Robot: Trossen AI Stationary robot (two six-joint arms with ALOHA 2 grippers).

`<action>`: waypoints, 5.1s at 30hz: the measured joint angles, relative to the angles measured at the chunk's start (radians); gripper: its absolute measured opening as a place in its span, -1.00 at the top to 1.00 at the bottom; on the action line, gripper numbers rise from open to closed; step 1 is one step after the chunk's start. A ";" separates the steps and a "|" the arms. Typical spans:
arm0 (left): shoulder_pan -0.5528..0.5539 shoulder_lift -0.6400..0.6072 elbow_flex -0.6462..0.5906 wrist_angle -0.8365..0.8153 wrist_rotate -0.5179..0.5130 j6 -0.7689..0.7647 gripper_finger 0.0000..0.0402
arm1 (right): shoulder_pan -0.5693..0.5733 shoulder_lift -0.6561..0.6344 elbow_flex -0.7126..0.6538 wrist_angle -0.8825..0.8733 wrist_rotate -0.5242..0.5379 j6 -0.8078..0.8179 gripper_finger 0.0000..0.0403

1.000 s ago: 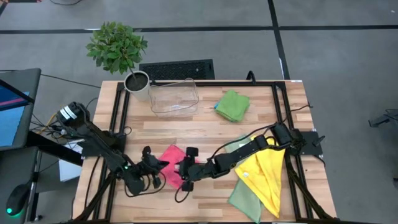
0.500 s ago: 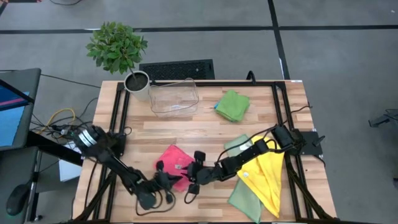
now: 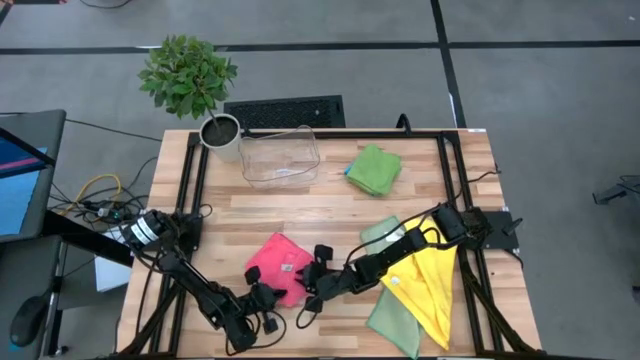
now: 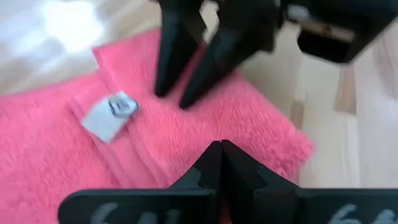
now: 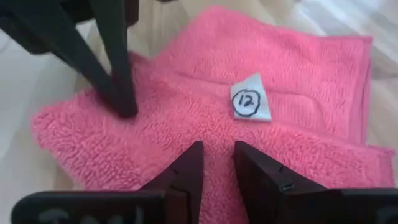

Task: Fold microfiber towels
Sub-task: Fold the pink microfiber cloth

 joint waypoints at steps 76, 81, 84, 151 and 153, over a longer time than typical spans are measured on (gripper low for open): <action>-0.100 -0.290 0.000 -0.463 -0.235 -0.285 1.00 | 0.017 -0.206 -0.272 0.417 0.114 -0.197 0.78; -0.147 -0.290 -0.056 -0.707 -0.037 -0.710 0.97 | 0.040 -0.243 -0.271 0.416 0.106 -0.197 0.78; -0.152 -0.265 -0.122 -0.641 0.001 -0.842 0.85 | 0.047 -0.228 -0.267 0.413 0.103 -0.176 0.78; -0.084 -0.261 -0.120 -0.503 0.058 -0.762 0.85 | -0.018 0.184 0.176 0.220 -0.289 -0.098 0.91; -0.074 -0.267 -0.106 -0.505 0.073 -0.715 0.85 | -0.015 0.159 0.175 0.211 -0.290 -0.124 0.91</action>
